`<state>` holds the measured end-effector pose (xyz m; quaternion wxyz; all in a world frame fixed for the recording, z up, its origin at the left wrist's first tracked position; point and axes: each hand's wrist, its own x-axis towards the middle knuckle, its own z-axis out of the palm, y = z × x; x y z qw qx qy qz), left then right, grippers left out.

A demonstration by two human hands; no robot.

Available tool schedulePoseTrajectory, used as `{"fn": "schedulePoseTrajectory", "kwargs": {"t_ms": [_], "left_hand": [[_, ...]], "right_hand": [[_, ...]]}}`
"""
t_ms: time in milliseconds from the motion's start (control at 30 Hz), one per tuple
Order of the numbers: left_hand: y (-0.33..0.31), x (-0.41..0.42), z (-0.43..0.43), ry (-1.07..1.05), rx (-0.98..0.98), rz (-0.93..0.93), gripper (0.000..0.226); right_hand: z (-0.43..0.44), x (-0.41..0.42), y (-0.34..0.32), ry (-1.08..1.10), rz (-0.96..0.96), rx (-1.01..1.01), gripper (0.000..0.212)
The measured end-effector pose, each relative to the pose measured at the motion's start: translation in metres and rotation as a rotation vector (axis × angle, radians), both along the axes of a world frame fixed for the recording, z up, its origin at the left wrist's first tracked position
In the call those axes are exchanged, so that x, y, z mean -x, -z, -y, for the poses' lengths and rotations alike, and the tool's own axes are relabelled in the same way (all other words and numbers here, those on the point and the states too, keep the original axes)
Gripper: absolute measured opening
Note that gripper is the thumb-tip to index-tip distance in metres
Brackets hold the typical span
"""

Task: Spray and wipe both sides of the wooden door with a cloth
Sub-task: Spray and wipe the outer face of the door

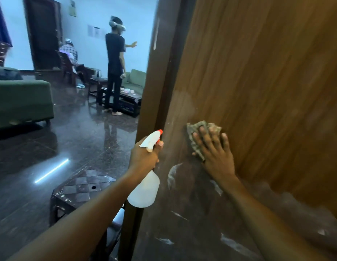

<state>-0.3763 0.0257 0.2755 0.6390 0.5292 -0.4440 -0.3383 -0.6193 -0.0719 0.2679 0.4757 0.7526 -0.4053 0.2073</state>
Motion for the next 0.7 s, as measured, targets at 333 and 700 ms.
{"fn": "schedulePoseTrajectory", "kwargs": {"t_ms": [333,700], "left_hand": [[-0.014,-0.015,0.0,-0.045,0.077,0.007,0.023],[0.039,-0.024,-0.012,-0.042,-0.025,-0.032,0.028]], "right_hand": [[0.034,-0.128,-0.055,-0.09,-0.13,-0.063,0.073],[-0.003,-0.025,0.068,0.019,0.071,-0.134,0.073]]}}
